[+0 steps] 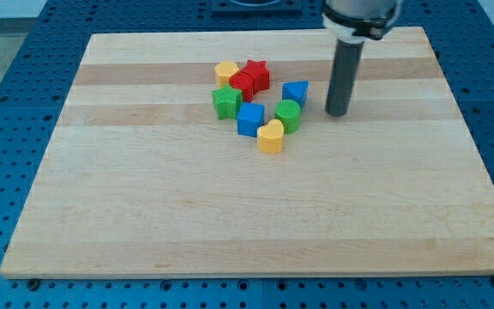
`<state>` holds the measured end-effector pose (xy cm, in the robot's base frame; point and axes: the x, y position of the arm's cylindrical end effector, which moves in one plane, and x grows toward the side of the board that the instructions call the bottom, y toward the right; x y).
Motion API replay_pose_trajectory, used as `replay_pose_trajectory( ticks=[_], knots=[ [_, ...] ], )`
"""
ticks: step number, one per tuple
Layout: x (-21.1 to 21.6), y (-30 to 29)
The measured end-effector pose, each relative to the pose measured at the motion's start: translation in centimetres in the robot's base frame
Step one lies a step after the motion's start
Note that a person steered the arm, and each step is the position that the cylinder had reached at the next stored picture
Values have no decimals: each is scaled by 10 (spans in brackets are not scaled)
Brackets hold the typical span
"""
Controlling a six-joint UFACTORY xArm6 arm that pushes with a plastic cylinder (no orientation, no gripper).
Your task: Move your arm to the top right of the blue triangle
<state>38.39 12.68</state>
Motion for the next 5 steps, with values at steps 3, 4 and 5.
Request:
replay_pose_trajectory(
  ticks=[3,4,5],
  knots=[
    [-51,12],
    [-52,-5],
    [-56,-21]
  ],
)
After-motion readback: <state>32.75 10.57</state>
